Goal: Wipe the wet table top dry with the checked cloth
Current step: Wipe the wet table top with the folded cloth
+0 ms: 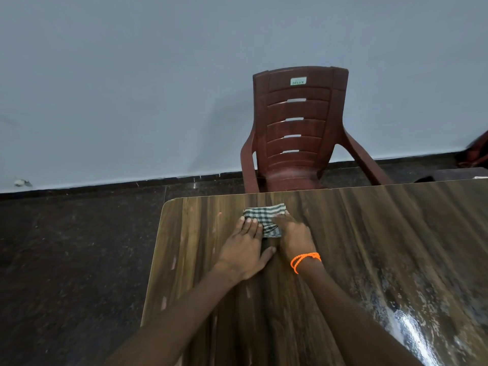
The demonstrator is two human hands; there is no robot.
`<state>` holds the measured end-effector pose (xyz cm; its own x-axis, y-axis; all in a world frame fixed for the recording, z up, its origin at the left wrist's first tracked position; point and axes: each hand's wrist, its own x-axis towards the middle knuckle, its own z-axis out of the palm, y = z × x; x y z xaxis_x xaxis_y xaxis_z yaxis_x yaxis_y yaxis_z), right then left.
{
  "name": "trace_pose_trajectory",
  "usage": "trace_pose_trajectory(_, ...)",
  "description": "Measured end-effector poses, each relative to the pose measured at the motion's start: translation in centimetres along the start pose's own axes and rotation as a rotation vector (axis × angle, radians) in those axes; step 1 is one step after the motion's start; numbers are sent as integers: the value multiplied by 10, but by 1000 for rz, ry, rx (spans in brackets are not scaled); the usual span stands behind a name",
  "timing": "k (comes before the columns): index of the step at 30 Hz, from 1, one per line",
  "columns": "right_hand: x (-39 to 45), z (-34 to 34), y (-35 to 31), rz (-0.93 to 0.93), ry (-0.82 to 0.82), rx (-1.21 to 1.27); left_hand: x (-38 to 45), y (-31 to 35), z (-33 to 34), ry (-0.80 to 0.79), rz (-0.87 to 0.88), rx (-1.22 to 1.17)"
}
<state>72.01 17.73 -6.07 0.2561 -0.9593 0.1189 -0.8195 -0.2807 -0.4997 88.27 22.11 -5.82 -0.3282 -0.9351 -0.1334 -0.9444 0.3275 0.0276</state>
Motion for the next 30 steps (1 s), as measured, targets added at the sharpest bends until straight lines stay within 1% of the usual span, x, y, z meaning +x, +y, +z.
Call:
trace_pose_trajectory(4,7,3,-15,38,33,7,1,-6,-6,8,-58,72)
trace_pose_trajectory(6,6,8,-24,25,16,2,-7,-16,-7,15,-79,76)
trace_pose_trajectory(11,-8,24,-39,-3,-36,5,-37,-33,6,17,-62,41)
trace_pose_trajectory(17,-52,24,-34,-27,-67,49,-80,-5,15,35,-36,-41)
trace_pose_trajectory(19,-64,18,-23,-30,-87,23,-87,9,19,30,-4,-42)
trace_pose_trajectory(22,-73,10,-13,-9,-61,-2,-83,20,21,22,10,-9)
trace_pose_trajectory(26,-75,20,-25,90,-14,60,-77,21,18,22,-28,11)
trace_pose_trajectory(30,-91,31,-44,68,-26,60,-101,15,21,38,-50,-28)
